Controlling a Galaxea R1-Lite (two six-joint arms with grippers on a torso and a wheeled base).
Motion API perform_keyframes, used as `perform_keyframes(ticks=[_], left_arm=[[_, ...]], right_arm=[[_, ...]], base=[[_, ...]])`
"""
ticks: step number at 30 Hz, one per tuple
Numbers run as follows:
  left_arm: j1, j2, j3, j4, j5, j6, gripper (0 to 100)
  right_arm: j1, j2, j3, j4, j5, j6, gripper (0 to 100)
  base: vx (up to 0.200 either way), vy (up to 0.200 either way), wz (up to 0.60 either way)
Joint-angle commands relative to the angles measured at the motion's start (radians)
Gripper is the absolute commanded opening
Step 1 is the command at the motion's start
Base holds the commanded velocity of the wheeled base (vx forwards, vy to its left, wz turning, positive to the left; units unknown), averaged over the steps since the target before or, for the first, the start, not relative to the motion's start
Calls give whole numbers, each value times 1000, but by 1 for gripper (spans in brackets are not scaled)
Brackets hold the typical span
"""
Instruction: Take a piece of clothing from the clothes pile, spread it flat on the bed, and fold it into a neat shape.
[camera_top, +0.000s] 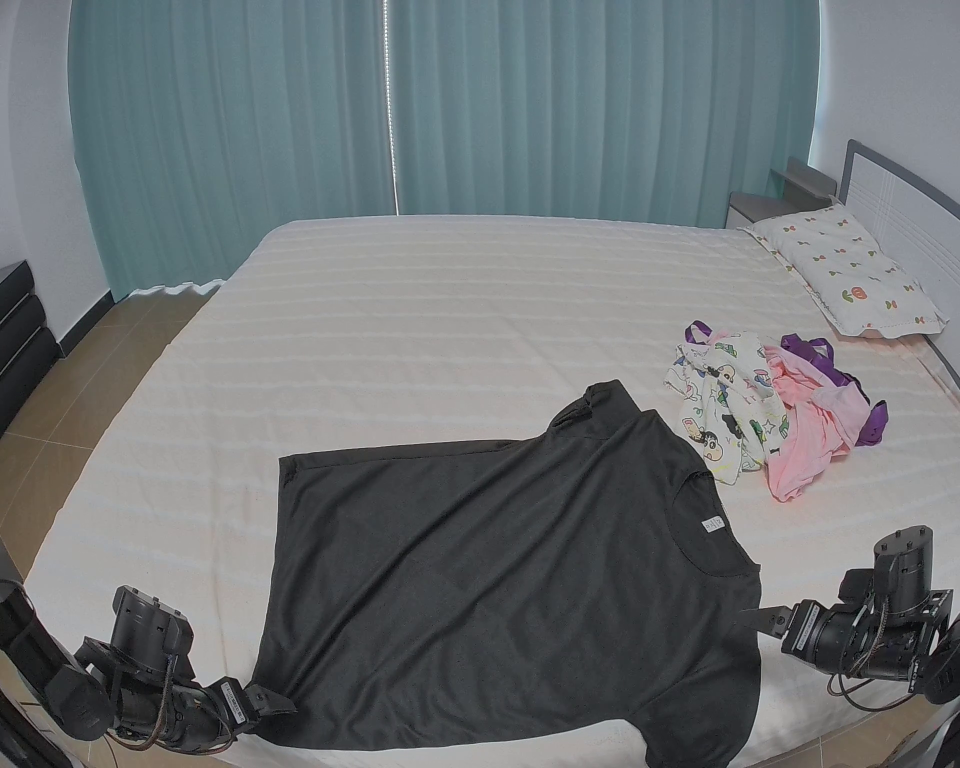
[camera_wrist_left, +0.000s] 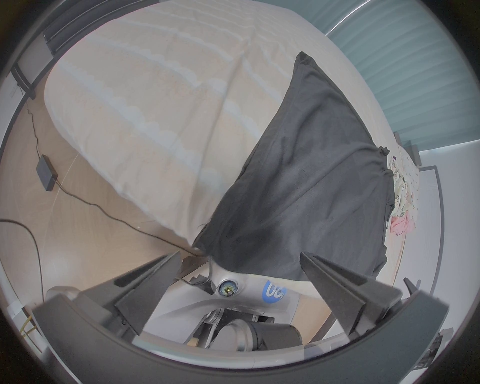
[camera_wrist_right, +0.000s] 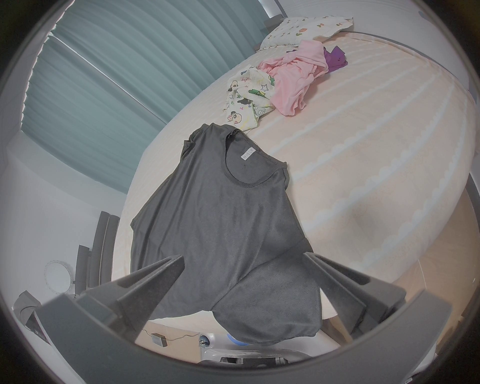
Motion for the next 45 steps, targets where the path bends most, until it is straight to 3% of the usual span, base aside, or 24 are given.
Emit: perform_keyframes(ticks=[1, 18, 23, 38, 39, 45], left_arm=[[-6, 77, 18, -40, 0, -14, 100], [-43, 169, 16, -132, 28, -40, 100], [-92, 239, 18, -208, 95, -84, 100], [-104, 242, 18, -219, 110, -104, 100], [-104, 242, 18, -219, 110, -104, 0], [-104, 235, 18, -219, 123, -140, 0]], right_arm=[[0, 43, 18, -1, -1, -6, 100], [0, 42, 18, -10, 2, -6, 100], [0, 45, 18, -10, 2, -6, 100], [2, 46, 18, -10, 3, -6, 100], [2, 46, 18, -10, 3, -6, 100], [0, 51, 18, 1, 7, -4, 100]], base=[[0, 0, 0], [0, 0, 0], [0, 0, 0], [0, 0, 0], [0, 0, 0], [0, 0, 0]])
